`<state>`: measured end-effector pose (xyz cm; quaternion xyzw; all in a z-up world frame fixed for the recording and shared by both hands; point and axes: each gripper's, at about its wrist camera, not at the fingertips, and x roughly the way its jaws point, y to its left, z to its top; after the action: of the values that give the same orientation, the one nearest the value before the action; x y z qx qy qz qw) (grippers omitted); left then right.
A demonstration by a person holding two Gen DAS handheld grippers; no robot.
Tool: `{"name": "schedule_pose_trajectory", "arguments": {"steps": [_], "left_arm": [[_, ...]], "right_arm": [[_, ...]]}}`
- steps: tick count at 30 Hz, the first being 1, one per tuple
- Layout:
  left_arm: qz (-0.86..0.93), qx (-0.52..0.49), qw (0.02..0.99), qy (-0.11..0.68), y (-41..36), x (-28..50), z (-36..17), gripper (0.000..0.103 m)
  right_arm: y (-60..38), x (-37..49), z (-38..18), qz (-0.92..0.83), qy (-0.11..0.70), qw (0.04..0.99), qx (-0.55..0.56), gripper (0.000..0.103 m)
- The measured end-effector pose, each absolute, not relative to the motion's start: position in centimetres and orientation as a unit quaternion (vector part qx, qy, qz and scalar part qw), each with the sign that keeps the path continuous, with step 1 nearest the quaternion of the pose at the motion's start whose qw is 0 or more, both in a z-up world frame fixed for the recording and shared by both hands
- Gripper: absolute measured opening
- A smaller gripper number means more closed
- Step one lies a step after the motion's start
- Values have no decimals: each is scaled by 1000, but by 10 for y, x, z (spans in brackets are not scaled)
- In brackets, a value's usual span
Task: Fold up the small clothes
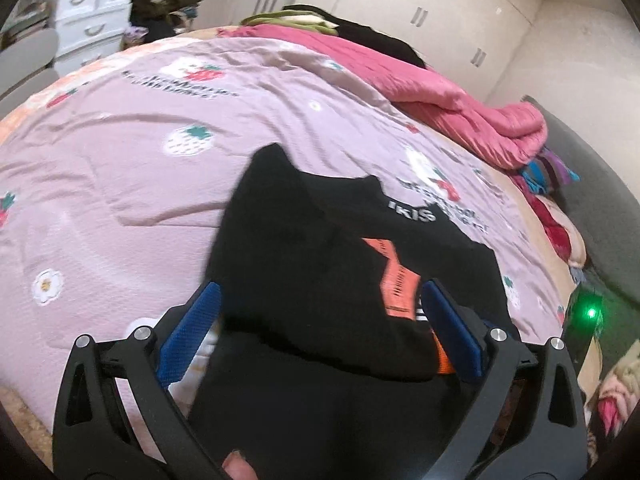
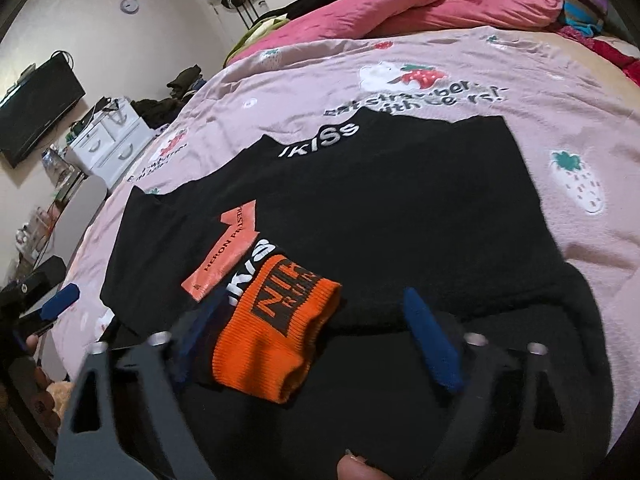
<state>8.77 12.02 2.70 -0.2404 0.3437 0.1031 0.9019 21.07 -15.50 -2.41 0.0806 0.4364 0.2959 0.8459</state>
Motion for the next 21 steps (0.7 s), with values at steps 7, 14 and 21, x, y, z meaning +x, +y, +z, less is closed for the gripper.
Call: {"name": "schedule_pose_trajectory", "arguments": {"steps": [7,14,21], "left_arm": [[119,-260,897,336,140,78,27,94],[116,-268,895,338,148,76,23,94],[110,-272,892,344,152,76,15,94]], "right_arm": [[-134,207,-27,310,432,846,42,31],[-118,189,4,350,368,861,0,13],[-122,191,50,370,320,872,-10,12]]}}
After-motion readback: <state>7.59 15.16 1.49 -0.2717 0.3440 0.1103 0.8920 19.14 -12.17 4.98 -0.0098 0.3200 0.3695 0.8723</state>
